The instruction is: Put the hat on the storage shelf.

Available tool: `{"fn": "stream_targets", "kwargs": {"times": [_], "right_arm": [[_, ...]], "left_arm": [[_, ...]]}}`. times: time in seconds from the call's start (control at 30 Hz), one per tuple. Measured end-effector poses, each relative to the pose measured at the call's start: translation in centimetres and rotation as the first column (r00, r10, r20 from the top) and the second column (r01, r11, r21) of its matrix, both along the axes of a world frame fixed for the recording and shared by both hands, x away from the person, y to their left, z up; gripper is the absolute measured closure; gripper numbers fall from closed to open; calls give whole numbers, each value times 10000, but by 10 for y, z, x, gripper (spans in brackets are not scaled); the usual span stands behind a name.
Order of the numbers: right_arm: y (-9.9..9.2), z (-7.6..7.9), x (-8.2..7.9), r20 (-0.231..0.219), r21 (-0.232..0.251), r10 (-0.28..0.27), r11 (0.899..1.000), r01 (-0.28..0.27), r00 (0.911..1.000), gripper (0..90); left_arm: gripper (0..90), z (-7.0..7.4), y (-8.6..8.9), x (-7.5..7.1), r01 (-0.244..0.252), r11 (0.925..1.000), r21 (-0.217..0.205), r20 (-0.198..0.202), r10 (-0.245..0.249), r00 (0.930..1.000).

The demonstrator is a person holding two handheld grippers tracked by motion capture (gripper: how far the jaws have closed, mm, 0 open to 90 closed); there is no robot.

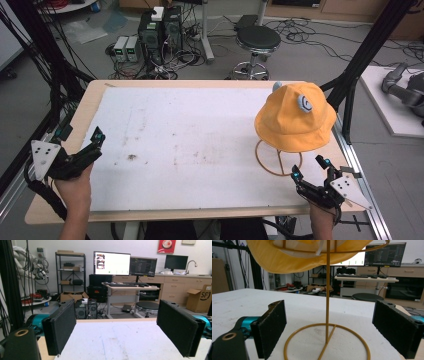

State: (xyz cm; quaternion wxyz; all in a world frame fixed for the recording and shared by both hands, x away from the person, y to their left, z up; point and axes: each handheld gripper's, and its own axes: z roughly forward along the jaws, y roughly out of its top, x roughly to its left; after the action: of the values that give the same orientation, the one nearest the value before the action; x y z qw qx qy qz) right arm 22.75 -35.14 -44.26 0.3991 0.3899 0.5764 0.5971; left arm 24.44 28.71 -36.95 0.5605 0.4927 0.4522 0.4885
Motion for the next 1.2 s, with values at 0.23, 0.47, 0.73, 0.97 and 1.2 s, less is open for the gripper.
{"fn": "stream_targets", "kwargs": {"times": [0.23,0.47,0.73,0.97,1.2], "right_arm": [[0,0,3,76,191,23,9998,-24,10000,118],[-5,1,2,25,285,-196,9994,196,9998,118],[-7,3,3,75,489,-289,9984,285,9996,118],[-3,2,8,29,456,-203,9988,202,9998,118],[-2,3,6,23,283,-169,9995,169,9999,118]], "left_arm": [[163,-20,-10,0,314,9983,486,-172,-306,9994],[163,-29,-3,0,323,9989,336,-215,-316,9993],[162,-40,10,-2,69,9997,236,-407,-59,9992],[162,-43,15,-4,46,9999,160,-450,-39,9990],[162,-43,10,-4,235,9994,260,-459,-223,9987]]}}
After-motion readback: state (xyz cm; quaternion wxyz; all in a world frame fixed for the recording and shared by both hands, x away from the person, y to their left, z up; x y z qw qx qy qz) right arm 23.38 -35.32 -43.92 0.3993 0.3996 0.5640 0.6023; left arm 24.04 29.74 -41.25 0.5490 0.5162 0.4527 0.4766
